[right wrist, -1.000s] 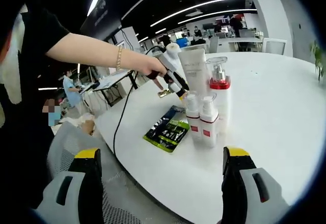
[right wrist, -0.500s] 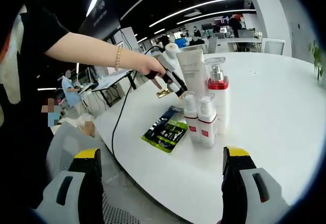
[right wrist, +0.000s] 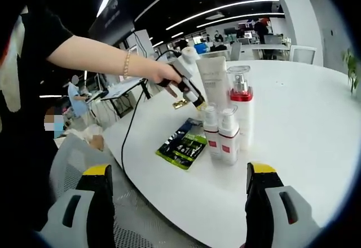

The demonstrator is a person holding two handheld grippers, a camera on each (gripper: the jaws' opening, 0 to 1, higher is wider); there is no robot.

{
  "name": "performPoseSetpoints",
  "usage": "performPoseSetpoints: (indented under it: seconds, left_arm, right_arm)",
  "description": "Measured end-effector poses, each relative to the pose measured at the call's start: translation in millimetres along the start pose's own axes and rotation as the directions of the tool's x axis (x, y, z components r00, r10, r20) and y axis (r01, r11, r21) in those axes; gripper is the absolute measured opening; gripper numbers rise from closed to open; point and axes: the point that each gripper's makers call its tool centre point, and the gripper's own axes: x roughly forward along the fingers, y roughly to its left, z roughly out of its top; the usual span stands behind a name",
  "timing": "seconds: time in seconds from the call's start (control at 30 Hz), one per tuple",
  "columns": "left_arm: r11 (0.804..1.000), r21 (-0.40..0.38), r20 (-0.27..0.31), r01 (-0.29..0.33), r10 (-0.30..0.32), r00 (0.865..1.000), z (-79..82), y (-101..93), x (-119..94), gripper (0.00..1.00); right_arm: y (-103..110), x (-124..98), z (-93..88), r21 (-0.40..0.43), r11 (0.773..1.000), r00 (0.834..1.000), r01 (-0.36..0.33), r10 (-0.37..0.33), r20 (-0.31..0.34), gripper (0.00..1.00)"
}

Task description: Arrange the skincare products in the storage area until every visible bottle or jar stands upright without overlapping.

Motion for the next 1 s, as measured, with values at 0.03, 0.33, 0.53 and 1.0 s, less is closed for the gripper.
performPoseSetpoints:
  seconds: [0.03, 0.33, 0.53, 1.0]
  left_arm:
    - [1.0, -0.012, 0.008, -0.001, 0.002, 1.0, 1.8, -0.5, -1.5, 0.41]
    - [0.997, -0.072, 0.047, -0.016, 0.019, 0.999, -3.3, -4.4, -19.4, 0.41]
    - [0.988, -0.155, 0.045, -0.024, 0.031, 0.999, -20.0, -10.6, -32.5, 0.41]
    - [0.95, -0.304, 0.049, -0.075, 0.094, 0.994, -50.7, -16.3, -57.6, 0.41]
  right_arm:
    - [-0.1, 0.1, 0.0, -0.001, 1.0, 1.0, 0.0, 0.0, 0.0, 0.98]
    - [2.9, 0.8, -0.4, -0.021, 1.0, 1.0, -0.008, 0.008, -0.007, 0.98]
    - [4.0, 0.9, -0.2, -0.031, 0.999, 1.0, -0.009, 0.009, -0.01, 0.98]
    - [7.9, 1.8, -0.1, -0.068, 0.997, 1.0, -0.024, 0.023, -0.013, 0.98]
